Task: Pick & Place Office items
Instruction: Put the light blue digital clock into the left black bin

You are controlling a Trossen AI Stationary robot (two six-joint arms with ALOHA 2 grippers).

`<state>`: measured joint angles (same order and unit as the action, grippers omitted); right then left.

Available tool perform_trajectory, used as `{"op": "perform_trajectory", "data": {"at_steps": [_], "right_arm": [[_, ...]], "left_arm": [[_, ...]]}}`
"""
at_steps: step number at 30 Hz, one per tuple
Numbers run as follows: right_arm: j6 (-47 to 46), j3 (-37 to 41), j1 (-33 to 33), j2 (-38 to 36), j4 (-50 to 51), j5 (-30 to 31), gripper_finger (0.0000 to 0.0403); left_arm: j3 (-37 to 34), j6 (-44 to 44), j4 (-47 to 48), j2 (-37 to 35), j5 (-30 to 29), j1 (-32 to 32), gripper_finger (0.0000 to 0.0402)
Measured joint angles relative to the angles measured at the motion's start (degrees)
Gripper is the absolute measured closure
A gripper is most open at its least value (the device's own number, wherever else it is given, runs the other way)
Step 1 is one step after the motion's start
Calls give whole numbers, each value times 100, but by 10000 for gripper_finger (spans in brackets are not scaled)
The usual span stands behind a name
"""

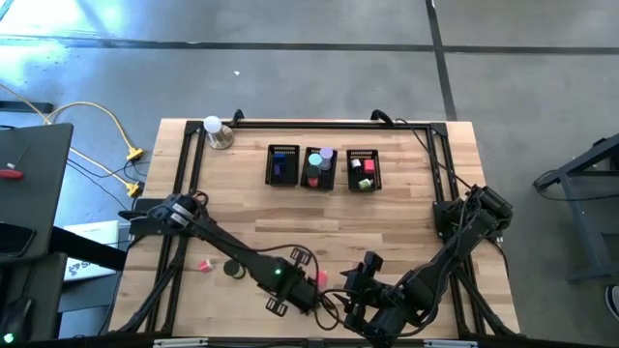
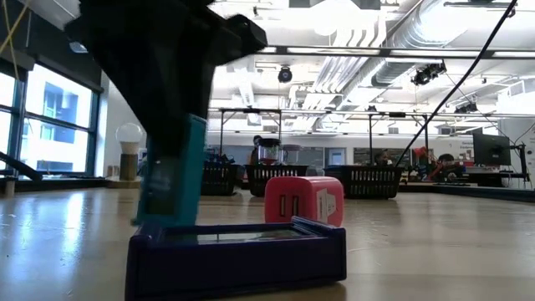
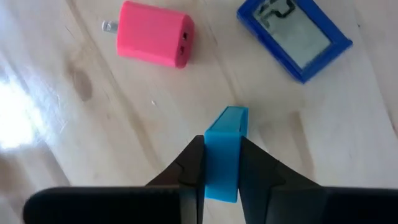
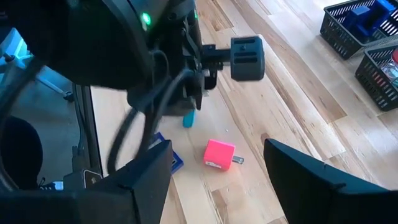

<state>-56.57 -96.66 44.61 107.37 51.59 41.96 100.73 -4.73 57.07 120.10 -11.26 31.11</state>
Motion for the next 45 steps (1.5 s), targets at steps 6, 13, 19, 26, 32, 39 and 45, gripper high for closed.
{"op": "perform_trajectory", "data": {"at_steps": [6, 13, 19, 26, 32, 39, 45], "right_arm": [[285, 0, -1, 0, 2, -12, 160], [885, 0, -96, 0, 5, -38, 160], [1518, 0, -297, -11, 239, -42, 160], [1678, -2, -545, -96, 841, -53, 160], [1607, -2, -710, -90, 1384, -51, 160], [1688, -2, -927, -90, 1673, -39, 160], [1933, -2, -1137, -90, 1794, -38, 160]], "left_arm": [[0, -350, 563, -516, -344, 103, 350], [0, -1122, 1068, -1488, -411, -47, 350], [9, -1660, 1365, -2317, -1318, -613, 350], [9, -1350, 1561, -2634, -1372, -2080, 350], [4, -398, 1575, -2371, -564, -3477, 350], [1, 618, 1483, -2167, -152, -4457, 350], [-192, 1110, 1121, -2082, 298, -4964, 350]]}}
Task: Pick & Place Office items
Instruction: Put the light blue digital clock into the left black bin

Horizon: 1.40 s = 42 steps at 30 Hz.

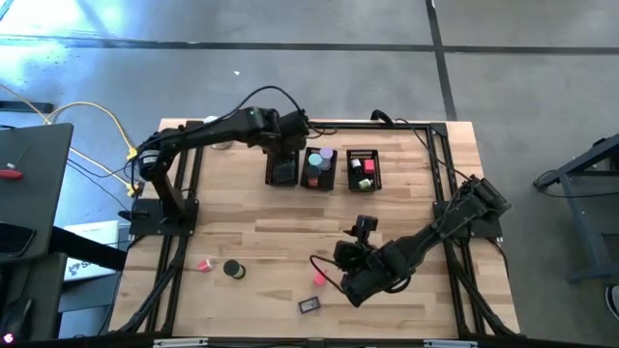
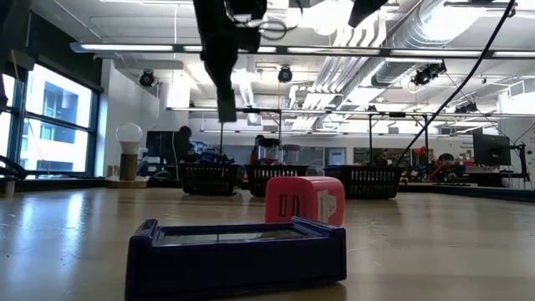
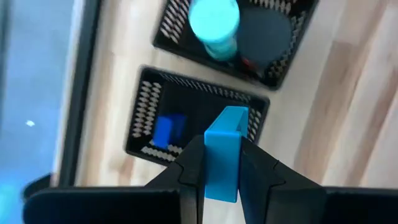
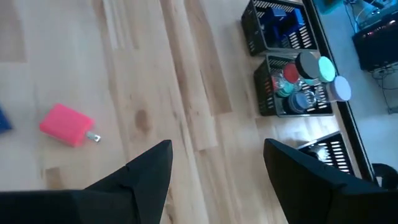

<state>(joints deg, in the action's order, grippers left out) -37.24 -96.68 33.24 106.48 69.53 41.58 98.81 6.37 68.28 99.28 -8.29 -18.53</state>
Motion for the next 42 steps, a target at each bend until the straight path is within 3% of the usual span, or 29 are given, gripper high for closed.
{"op": "perform_trajectory", "data": {"at_steps": [19, 42], "right_arm": [[151, 0, -136, 0, 221, 0, 160], [133, 0, -61, 0, 133, -133, 160]], "left_arm": [[-136, 433, -594, 832, 4, -406, 350], [-1423, 717, -1915, 820, -285, -338, 350]]}}
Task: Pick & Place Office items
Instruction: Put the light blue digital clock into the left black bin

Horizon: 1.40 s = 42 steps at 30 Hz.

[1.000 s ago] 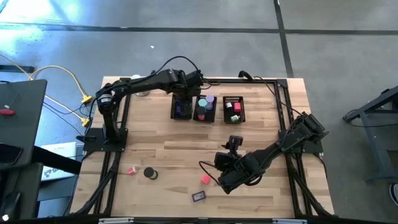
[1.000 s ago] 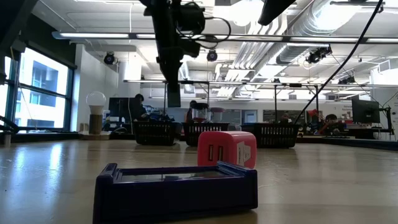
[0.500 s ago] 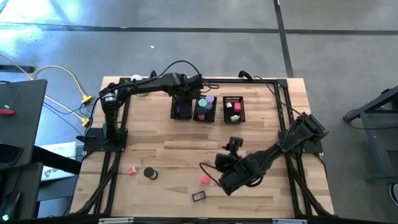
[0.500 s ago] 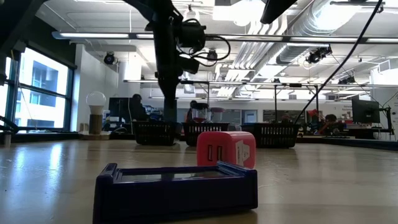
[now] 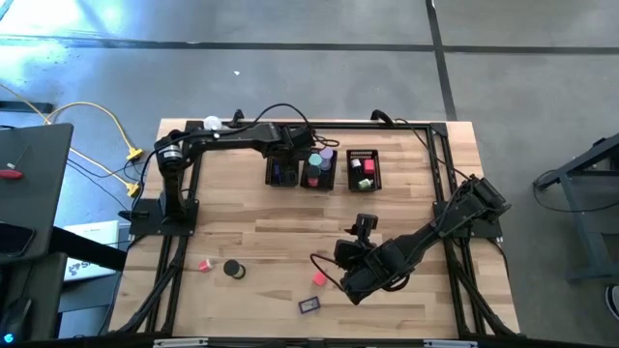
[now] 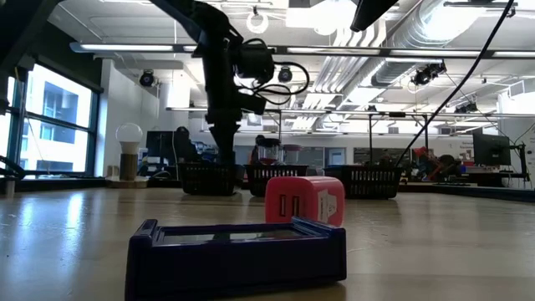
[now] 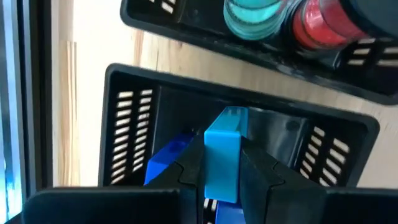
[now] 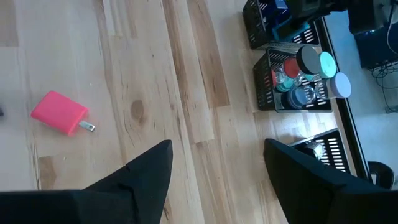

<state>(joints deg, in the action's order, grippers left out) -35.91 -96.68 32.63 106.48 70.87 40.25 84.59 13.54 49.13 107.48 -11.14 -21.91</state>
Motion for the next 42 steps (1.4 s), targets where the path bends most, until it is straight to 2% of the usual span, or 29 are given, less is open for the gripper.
{"op": "perform_trajectory", "data": {"at_steps": [15, 42], "right_arm": [[3, 0, -1, 0, 2, 0, 160], [18, 0, -1, 0, -67, -175, 160]], "left_arm": [[-351, 213, -504, -2, -4, 0, 350], [-483, 409, -508, -7, 155, -34, 350]]}}
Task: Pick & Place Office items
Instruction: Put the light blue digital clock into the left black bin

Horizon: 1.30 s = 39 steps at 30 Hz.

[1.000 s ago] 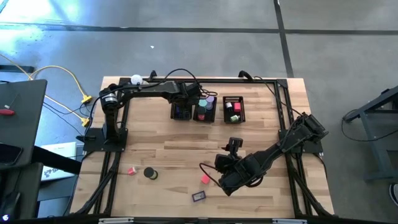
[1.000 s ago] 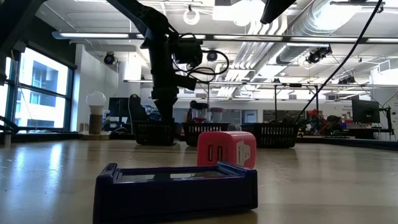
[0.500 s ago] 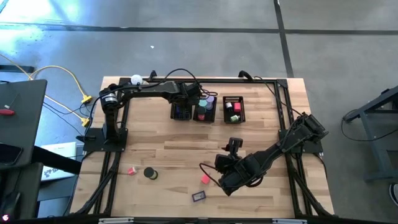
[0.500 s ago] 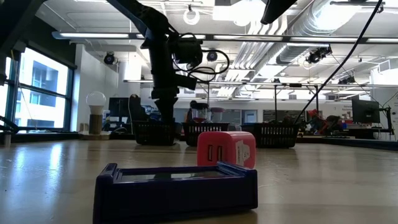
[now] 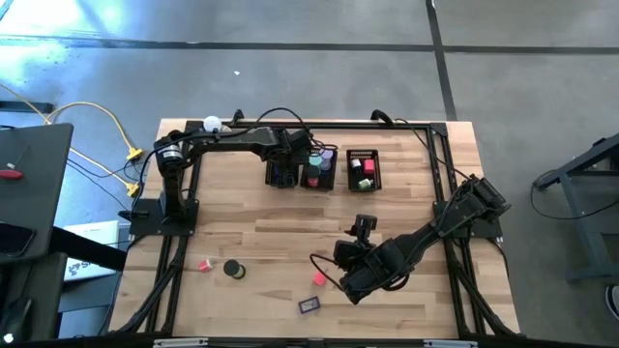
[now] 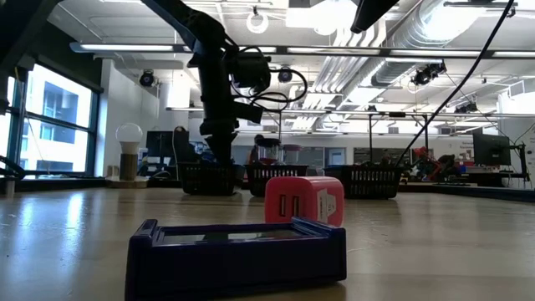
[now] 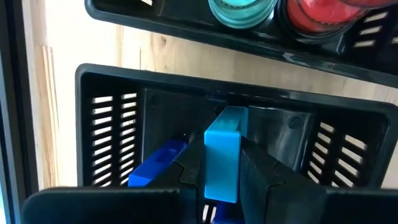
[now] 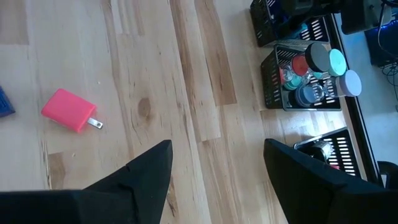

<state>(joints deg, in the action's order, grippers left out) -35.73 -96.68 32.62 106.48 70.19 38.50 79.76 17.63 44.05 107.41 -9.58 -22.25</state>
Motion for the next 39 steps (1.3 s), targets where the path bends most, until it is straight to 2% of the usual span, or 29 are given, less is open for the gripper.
{"op": "perform_trajectory", "data": {"at_steps": [5, 11, 14, 31, 39], "right_arm": [[50, 0, 0, 0, -10, -2, 160], [107, 0, 0, 0, -44, -11, 160], [107, 0, 0, 0, -46, -11, 160], [132, 0, 0, 0, -44, -20, 160], [151, 0, -68, 0, -46, -136, 160]], "left_arm": [[-1, 81, -4, -4, 268, -47, 348], [-17, 96, 16, 9, 409, -87, 257], [-17, 96, 9, 9, 402, -89, 232], [-8, 186, -85, 9, 320, -85, 223], [-4, 224, -139, -131, 36, -73, 223]]}}
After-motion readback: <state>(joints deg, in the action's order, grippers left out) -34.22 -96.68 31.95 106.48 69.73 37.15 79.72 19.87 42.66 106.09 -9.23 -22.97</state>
